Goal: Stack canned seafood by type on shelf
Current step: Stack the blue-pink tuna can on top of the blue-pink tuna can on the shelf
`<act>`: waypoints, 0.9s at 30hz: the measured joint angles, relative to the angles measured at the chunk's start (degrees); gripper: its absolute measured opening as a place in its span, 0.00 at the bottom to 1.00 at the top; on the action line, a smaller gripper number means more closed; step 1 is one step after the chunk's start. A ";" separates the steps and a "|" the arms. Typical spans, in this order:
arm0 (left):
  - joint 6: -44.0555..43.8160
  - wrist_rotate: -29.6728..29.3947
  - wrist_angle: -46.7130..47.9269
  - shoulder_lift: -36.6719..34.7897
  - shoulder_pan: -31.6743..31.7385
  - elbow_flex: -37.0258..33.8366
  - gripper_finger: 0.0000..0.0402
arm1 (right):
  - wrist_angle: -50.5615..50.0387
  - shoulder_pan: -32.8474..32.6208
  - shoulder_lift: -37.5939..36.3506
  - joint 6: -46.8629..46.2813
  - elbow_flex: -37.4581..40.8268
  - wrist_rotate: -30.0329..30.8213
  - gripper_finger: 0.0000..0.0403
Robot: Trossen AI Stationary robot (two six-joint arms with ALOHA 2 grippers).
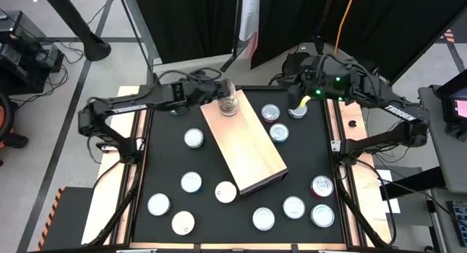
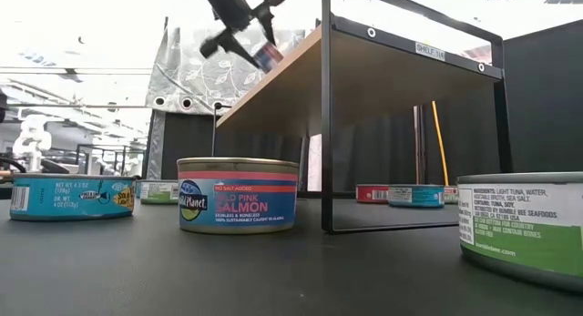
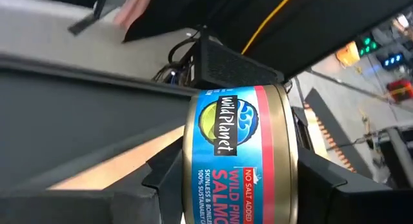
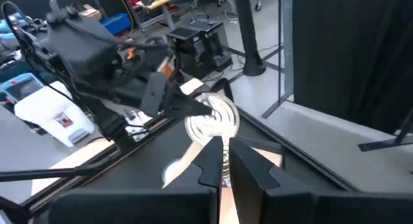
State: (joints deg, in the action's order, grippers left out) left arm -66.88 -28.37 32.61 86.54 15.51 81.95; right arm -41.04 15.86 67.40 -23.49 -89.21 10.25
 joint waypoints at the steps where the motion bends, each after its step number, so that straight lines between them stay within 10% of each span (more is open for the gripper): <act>1: -0.77 0.05 -0.48 0.70 -0.01 0.00 0.50 | -0.63 0.32 -0.33 0.50 0.00 -0.06 0.04; 19: -9.85 1.11 -1.41 4.87 -0.04 0.04 0.51 | -5.99 1.48 0.95 9.02 -0.09 -6.09 0.04; 27: -10.81 1.49 2.19 5.23 -0.04 0.11 0.71 | -5.94 2.51 4.13 12.11 -0.09 -11.06 0.04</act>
State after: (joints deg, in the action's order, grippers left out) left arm -77.69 -26.88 34.80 91.77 15.46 82.06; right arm -46.97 18.37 71.52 -11.39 -89.30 -0.81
